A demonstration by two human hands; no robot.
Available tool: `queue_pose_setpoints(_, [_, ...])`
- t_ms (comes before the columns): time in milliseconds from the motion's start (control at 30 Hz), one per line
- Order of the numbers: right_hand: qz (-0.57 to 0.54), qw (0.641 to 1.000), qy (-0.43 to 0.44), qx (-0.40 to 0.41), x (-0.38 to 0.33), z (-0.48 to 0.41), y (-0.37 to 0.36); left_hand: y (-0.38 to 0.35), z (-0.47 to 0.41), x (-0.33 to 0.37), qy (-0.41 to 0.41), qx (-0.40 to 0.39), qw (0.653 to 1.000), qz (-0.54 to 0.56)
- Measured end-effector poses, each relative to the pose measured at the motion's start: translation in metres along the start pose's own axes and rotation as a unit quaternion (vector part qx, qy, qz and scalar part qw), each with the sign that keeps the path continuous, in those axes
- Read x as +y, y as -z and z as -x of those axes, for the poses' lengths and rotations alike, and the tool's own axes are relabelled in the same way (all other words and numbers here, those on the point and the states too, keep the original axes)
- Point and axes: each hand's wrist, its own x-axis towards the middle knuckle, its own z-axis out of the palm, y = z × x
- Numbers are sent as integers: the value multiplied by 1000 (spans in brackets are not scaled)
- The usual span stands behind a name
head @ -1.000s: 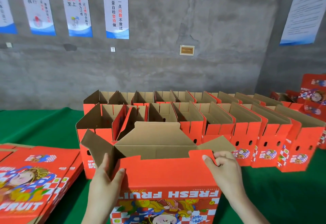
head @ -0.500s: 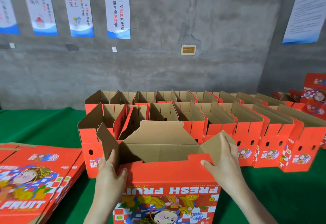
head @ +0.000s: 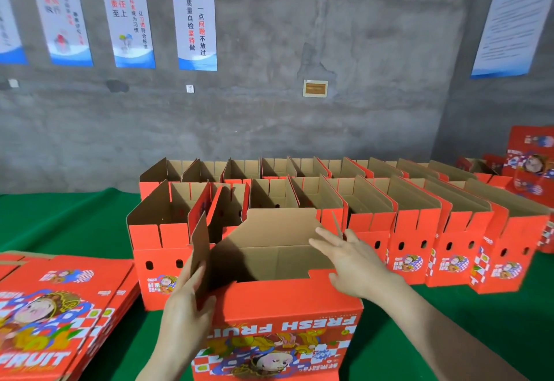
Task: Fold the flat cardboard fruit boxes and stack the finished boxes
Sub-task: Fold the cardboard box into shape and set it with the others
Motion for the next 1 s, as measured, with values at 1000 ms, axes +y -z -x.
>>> queue_pose_setpoints(1000, [-92, 981, 115, 127, -3, 22, -7, -10, -105, -10, -47, -260, 963, -54])
